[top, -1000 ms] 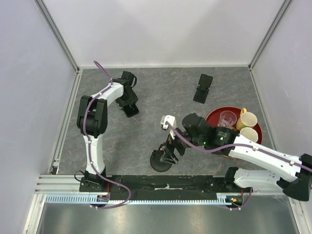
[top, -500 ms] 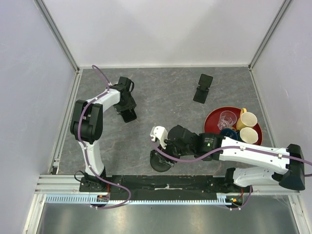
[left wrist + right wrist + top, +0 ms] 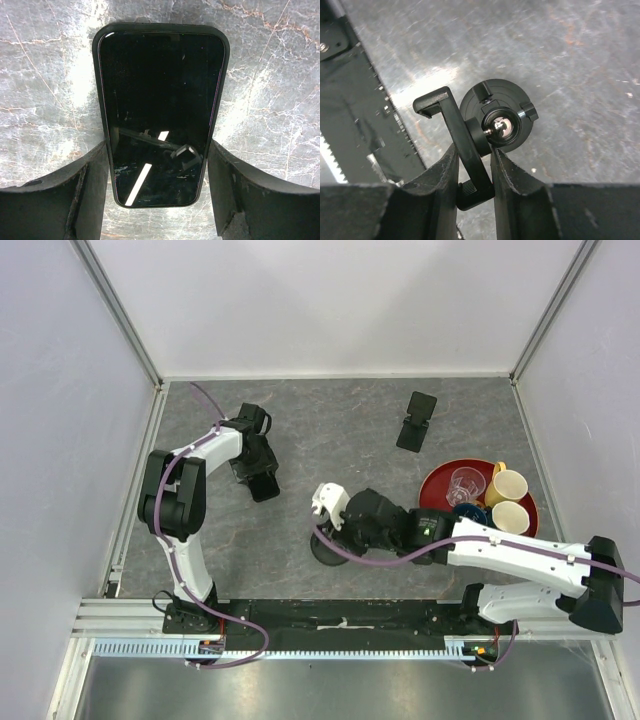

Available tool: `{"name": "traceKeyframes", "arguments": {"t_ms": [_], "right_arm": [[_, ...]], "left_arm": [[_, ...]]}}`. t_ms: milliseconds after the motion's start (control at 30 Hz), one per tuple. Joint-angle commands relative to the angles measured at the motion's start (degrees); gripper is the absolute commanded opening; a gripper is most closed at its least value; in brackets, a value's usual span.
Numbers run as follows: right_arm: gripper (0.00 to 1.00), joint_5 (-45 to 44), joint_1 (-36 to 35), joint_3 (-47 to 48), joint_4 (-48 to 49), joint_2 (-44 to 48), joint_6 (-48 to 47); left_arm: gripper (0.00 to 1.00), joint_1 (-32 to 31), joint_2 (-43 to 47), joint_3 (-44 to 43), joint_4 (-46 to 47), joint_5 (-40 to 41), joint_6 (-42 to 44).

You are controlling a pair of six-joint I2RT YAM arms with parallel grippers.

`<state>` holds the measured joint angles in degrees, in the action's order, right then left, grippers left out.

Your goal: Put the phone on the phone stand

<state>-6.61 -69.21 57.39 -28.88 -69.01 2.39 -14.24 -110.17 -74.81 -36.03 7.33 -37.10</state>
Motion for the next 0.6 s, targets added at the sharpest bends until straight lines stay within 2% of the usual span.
{"name": "traceKeyframes", "arguments": {"t_ms": [0,200,333,367,467,500,567], "right_arm": [[0.0,-0.1,6.8,1.4,12.3,2.7,-4.1],[0.0,6.5,14.1,5.9,12.6,-3.2,-6.4],[0.01,10.3,17.4,7.0,12.7,-6.0,-5.1],[0.04,10.3,17.8,6.9,12.5,-6.3,-4.7],[0.23,10.3,18.9,6.3,12.3,-6.5,-3.2],[0.36,10.3,19.0,6.1,12.4,-6.1,-2.6],[0.47,10.4,19.5,5.8,12.1,-5.8,-2.6]], "left_arm": [[0.69,0.3,0.7,0.8,-2.5,-2.4,3.4],[0.7,0.3,-2.9,-1.0,-2.4,-3.4,4.1],[0.64,0.4,-3.1,0.6,-2.1,-0.8,4.3],[0.61,0.3,-3.3,1.0,-2.1,-0.5,4.6],[0.41,0.3,-3.5,0.9,-1.9,-0.9,4.6],[0.27,0.3,-3.6,0.6,-1.8,-1.9,4.4],[0.19,0.4,-3.0,0.9,-1.8,-2.7,3.8]]}}
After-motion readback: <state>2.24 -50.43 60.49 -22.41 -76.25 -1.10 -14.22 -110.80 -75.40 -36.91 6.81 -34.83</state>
